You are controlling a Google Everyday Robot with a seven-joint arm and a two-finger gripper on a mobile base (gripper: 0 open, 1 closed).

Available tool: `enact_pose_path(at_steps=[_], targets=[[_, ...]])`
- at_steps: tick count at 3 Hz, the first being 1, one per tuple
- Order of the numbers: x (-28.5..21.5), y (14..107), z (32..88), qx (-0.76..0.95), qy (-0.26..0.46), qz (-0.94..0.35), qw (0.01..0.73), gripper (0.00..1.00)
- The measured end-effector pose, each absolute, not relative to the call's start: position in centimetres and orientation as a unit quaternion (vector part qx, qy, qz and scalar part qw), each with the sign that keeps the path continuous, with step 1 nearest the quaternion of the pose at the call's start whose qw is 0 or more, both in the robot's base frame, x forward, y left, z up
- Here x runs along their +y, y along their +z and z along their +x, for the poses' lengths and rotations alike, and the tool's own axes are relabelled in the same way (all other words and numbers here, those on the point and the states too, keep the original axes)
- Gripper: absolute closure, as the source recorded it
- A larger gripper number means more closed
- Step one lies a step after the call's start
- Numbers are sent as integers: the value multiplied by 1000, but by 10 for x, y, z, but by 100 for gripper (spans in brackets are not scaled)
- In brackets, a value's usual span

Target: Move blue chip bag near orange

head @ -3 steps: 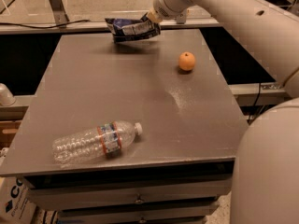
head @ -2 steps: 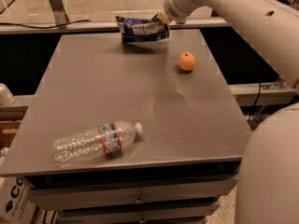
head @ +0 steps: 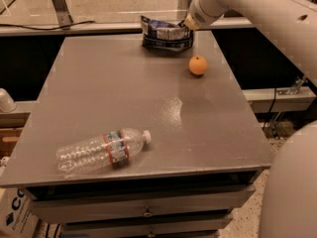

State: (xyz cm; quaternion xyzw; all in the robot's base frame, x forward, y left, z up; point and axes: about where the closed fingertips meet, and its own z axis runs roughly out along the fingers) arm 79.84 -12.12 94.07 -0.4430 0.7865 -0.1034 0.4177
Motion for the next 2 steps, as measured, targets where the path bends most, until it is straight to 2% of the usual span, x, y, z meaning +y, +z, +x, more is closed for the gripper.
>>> enact_pose_path(at_steps=[2], targets=[[-171,926,787,800,-132,-434,394,100]])
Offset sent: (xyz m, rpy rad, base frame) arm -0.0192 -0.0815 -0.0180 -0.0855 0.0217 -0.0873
